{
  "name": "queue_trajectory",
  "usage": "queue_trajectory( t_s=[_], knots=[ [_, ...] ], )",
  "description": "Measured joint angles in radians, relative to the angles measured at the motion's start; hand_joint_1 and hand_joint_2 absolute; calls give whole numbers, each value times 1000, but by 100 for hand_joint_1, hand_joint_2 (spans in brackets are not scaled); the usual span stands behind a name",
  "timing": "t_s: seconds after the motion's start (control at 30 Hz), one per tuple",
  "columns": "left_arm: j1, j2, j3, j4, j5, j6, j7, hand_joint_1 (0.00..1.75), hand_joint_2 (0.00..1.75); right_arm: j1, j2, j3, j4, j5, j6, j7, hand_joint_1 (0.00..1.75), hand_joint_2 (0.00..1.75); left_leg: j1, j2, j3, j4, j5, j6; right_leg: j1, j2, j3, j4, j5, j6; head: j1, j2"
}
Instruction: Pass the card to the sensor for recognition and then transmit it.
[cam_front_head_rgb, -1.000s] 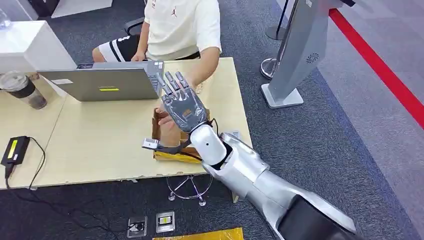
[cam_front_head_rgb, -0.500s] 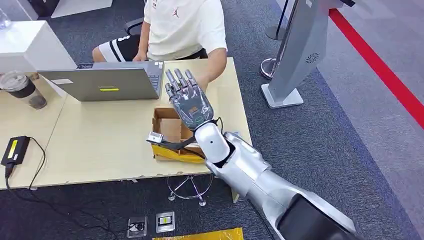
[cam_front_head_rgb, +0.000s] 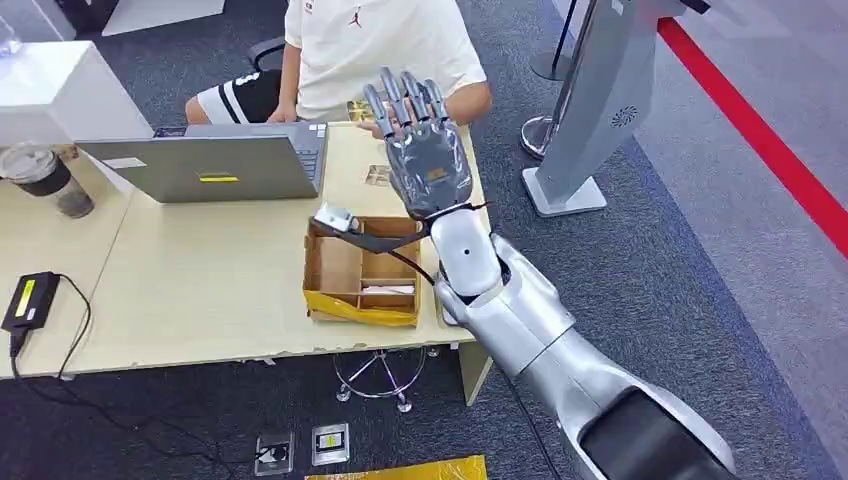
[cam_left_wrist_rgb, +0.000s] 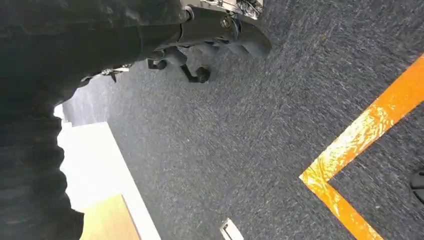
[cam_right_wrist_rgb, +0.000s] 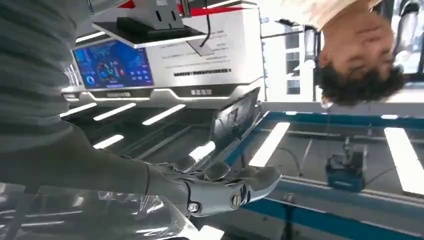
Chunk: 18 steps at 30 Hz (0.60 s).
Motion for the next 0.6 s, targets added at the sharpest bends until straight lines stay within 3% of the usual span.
queue_trajectory(
  t_s=[0.1, 0.3, 0.6],
  knots=[
    [0, 3, 0, 0, -1, -7, 9, 0, 175, 24, -46, -57, -96, -31, 14, 12, 0, 175, 0, -1, 1, 0, 0, 0, 0, -1, 0, 0, 0, 0, 1, 0],
    [6, 18, 0, 0, 3, -6, 10, 0, 175, 105, -205, -198, -361, -114, 50, 52, 0, 175, 0, 0, 1, 1, 0, 0, -1, 0, 1, -1, 0, 1, 0, 0],
    [7, 34, 0, 0, 44, 12, 27, 0, 175, 292, -395, -399, -584, -292, -73, 138, 0, 175, 0, 0, 2, 0, -1, 1, -1, 0, 1, -1, 0, 1, -1, 0]
  ],
)
